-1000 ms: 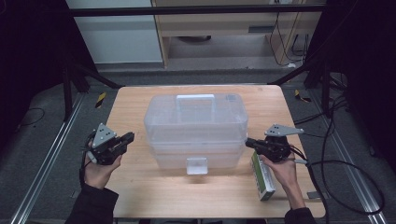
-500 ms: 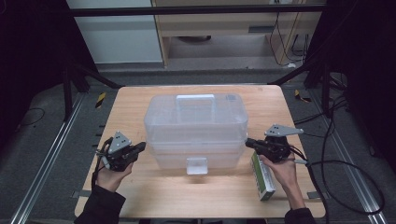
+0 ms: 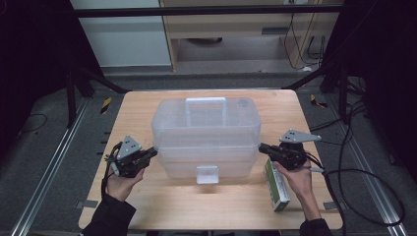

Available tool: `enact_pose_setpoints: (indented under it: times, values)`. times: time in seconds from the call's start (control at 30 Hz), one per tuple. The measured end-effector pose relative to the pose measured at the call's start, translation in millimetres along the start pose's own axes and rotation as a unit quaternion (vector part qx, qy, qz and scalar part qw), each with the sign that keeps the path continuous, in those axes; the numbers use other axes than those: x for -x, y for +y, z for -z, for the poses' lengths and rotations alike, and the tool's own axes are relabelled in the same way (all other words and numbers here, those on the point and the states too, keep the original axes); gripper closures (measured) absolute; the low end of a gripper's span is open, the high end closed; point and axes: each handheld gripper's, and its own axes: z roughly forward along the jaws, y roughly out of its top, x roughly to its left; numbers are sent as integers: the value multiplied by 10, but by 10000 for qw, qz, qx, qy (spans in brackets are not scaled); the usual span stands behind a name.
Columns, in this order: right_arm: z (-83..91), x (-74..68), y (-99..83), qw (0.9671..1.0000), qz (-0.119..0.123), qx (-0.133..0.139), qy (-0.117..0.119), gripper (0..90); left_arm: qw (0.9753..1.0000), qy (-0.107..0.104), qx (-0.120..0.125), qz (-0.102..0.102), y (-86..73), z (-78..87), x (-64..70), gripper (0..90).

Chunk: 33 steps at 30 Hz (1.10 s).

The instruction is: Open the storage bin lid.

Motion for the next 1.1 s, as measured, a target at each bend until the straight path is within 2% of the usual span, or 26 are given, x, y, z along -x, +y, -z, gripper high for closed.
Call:
enact_pose_setpoints:
  times: [0.67,0.8,1.1]
  values:
    - [8,39,185,9997,42,219,-40,900,9997,65,220,31,217,-12,-67,893]
    - [9,59,238,9997,78,243,-46,900,9996,110,251,-14,270,-25,-73,893]
    - [-21,85,299,9993,122,340,-4,900,9993,83,366,94,317,-50,-104,893]
